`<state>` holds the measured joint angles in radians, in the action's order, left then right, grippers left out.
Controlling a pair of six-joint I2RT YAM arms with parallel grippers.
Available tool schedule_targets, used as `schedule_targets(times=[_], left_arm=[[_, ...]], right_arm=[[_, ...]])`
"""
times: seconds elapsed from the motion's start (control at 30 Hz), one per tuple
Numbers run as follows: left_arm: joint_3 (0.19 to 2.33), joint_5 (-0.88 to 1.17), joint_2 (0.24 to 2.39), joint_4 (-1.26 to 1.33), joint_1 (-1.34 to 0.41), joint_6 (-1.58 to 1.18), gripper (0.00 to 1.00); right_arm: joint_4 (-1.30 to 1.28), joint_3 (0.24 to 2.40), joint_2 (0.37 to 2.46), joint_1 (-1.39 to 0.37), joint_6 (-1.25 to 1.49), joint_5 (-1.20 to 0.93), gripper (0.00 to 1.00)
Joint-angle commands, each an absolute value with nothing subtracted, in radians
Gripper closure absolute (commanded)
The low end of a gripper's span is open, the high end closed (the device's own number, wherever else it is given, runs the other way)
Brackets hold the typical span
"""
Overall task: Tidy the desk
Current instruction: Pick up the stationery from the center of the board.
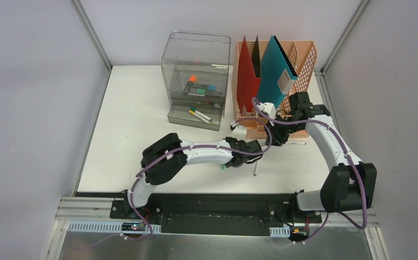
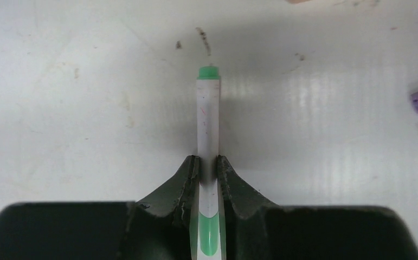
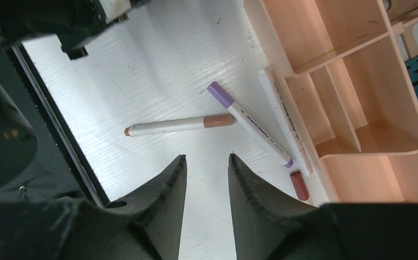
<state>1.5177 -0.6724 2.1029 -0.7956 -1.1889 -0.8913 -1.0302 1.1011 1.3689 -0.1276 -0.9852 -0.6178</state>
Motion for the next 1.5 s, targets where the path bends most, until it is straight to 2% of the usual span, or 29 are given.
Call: schedule_targets(times=[0.0, 0.37, 0.63, 0.77, 0.93, 1.17, 1.47], left_arm=[[1.401, -0.611, 2.016, -0.756, -1.168, -0.802, 1.00], [1.040, -0.401, 1.660, -0.288, -1.110, -0.653, 1.00], [0.743, -0.082, 1.491, 0.152, -0.966, -0.667, 1.00], [0.642, -0.031, 1.408, 0.311, -0.922, -0.681, 1.00], [0.571, -0.135, 1.278, 0.353, -0.899, -0.689, 1.00], [0.444, -0.451, 1.090, 0.405, -0.892, -0.840, 1.00], [0.377, -0.732, 1.021, 0.499, -0.851, -1.070, 1.00]], right_arm=[[-1.016, 1.126, 1.373, -0.123, -0.982, -0.650, 0.64], [-1.020, 1.126, 1.384, -0.124, -0.983, -0.658, 0.64], [-1.021, 1.126, 1.388, -0.124, -0.985, -0.660, 0.65], [-1.022, 1.124, 1.391, -0.124, -0.985, -0.661, 0.65], [-1.024, 1.125, 1.397, -0.125, -0.985, -0.662, 0.65], [-1.027, 1.127, 1.404, -0.129, -0.988, -0.663, 0.65], [-1.028, 1.127, 1.412, -0.132, -0.988, -0.661, 0.65]])
